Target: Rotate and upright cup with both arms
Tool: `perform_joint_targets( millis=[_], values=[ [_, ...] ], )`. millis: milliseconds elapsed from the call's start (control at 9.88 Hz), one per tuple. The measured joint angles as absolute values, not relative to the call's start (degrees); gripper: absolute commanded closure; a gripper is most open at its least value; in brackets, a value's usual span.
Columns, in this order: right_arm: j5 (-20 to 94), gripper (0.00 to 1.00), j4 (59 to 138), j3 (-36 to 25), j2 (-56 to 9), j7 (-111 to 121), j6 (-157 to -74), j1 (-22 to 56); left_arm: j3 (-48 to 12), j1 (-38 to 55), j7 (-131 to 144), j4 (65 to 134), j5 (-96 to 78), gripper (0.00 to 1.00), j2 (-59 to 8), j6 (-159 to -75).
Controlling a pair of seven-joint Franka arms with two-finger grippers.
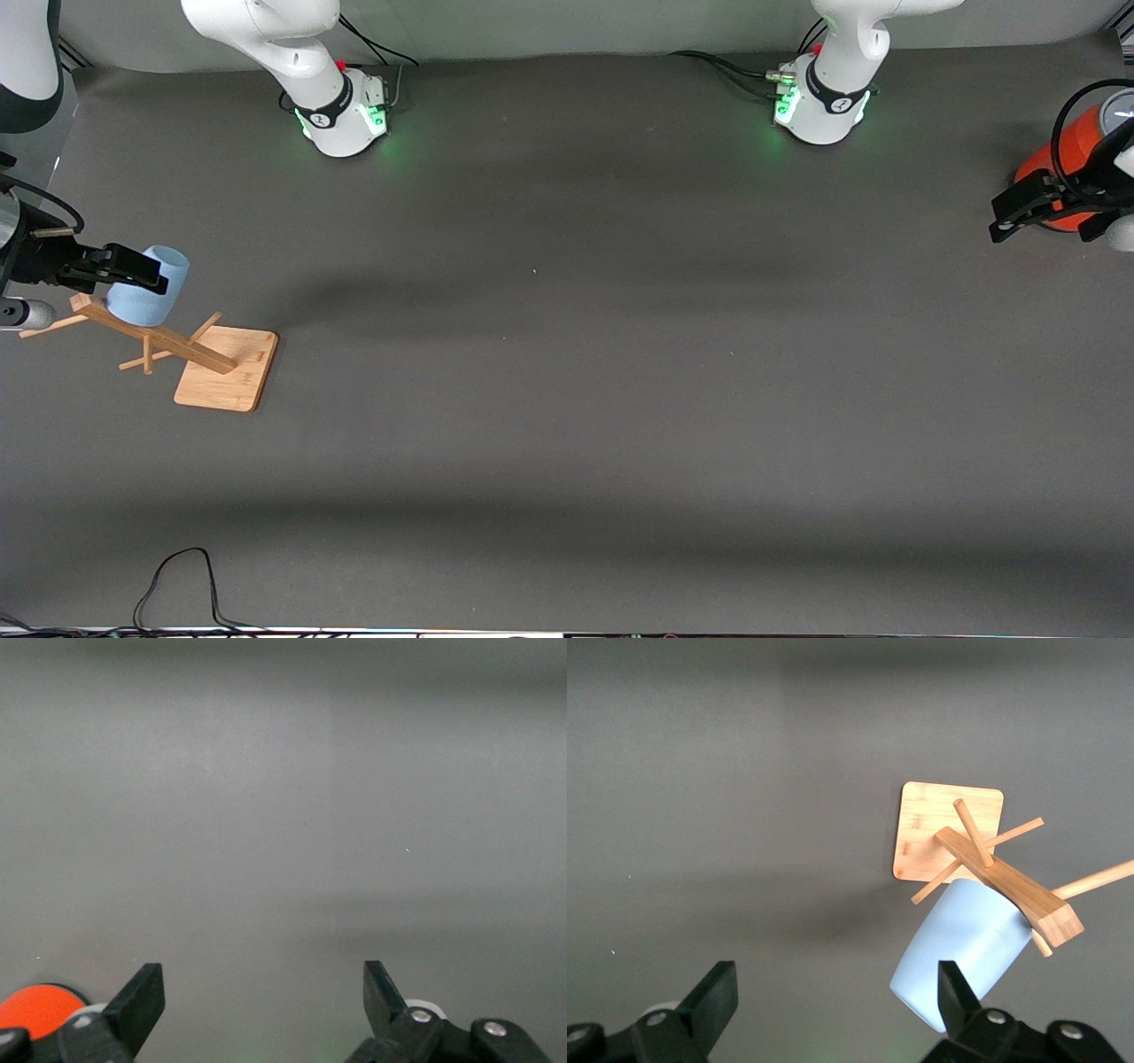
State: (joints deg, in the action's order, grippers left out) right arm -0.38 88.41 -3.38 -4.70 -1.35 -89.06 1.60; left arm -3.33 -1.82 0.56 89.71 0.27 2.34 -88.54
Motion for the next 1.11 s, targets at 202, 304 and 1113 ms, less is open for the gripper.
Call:
perform_joint_targets(
  millis=[202, 304, 1113],
  values=[
    [-0.7, 0.0, 88.7, -4.1, -4.6, -0.5, -88.9, 1.3, -3.3, -1.8, 0.5, 89.5, 0.3, 0.0, 2.3, -88.5],
    [-0.7, 0.0, 89.4, -5.6, -4.0, 1.6, -88.9, 1.2, -3.4, -1.8, 0.5, 89.5, 0.2, 0.0, 2.3, -88.5],
    [-0.8, 0.0, 103.2, -11.8, 6.9, 6.0, -92.4, 0.7, -3.5, -1.8, 0.5, 89.4, 0.2, 0.0, 2.3, -88.5]
  ],
)
